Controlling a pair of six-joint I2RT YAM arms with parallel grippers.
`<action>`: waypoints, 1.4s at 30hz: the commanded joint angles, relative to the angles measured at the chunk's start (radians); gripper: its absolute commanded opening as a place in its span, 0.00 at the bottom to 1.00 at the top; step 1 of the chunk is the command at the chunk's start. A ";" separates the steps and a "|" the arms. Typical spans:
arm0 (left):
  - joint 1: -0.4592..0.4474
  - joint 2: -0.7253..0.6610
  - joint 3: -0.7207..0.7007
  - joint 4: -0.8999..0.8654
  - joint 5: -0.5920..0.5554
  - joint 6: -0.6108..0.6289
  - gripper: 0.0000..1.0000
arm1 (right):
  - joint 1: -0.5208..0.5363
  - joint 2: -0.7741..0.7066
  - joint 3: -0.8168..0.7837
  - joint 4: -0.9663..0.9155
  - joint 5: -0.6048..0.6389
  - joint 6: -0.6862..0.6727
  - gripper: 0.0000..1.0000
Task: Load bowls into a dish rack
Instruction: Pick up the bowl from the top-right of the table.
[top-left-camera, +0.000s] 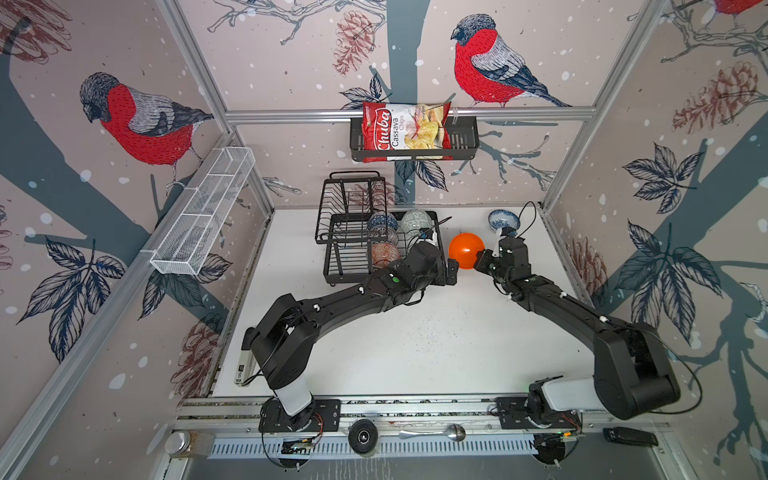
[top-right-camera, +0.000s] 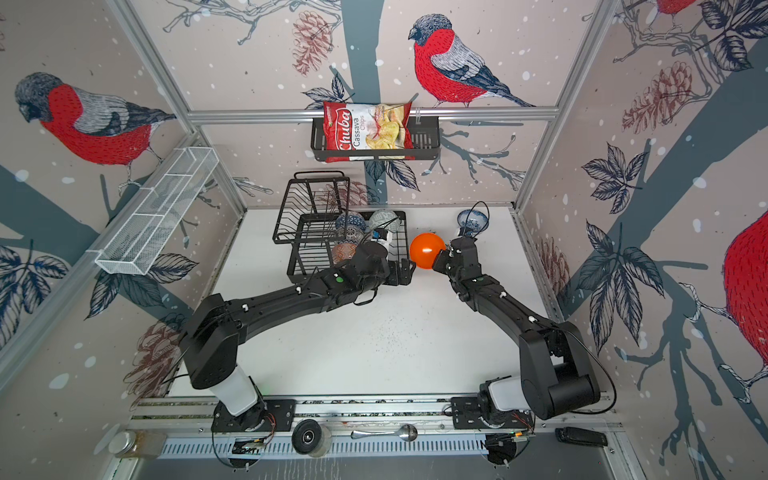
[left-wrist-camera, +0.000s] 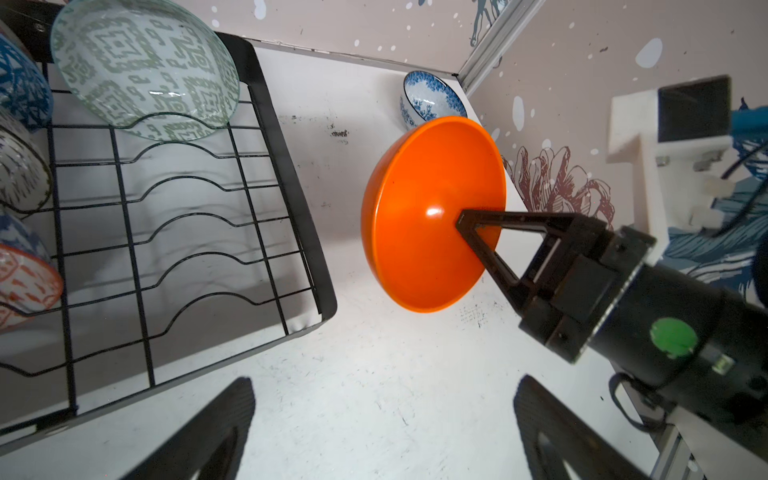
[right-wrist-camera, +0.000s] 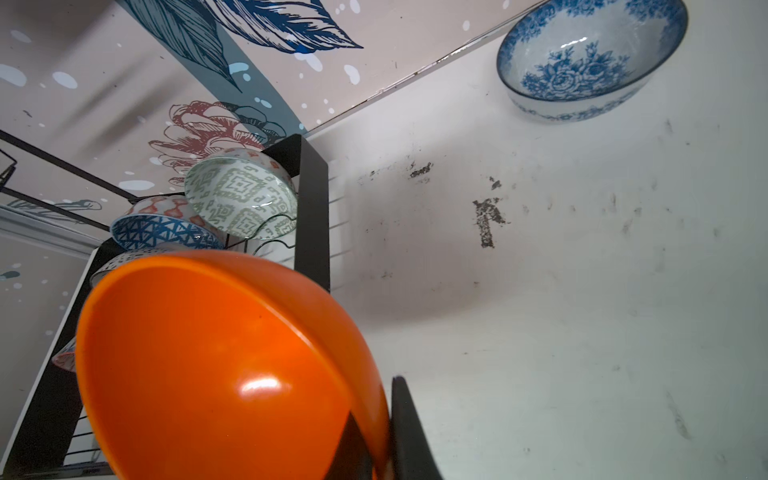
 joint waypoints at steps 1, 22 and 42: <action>0.003 0.011 0.028 0.027 -0.054 -0.010 0.96 | 0.013 -0.023 -0.003 0.080 -0.015 -0.025 0.00; 0.033 0.116 0.122 0.101 -0.080 -0.056 0.57 | 0.019 -0.083 -0.038 0.132 -0.070 -0.024 0.00; 0.039 0.127 0.089 0.152 -0.078 -0.048 0.08 | 0.051 -0.055 -0.033 0.147 -0.060 -0.041 0.02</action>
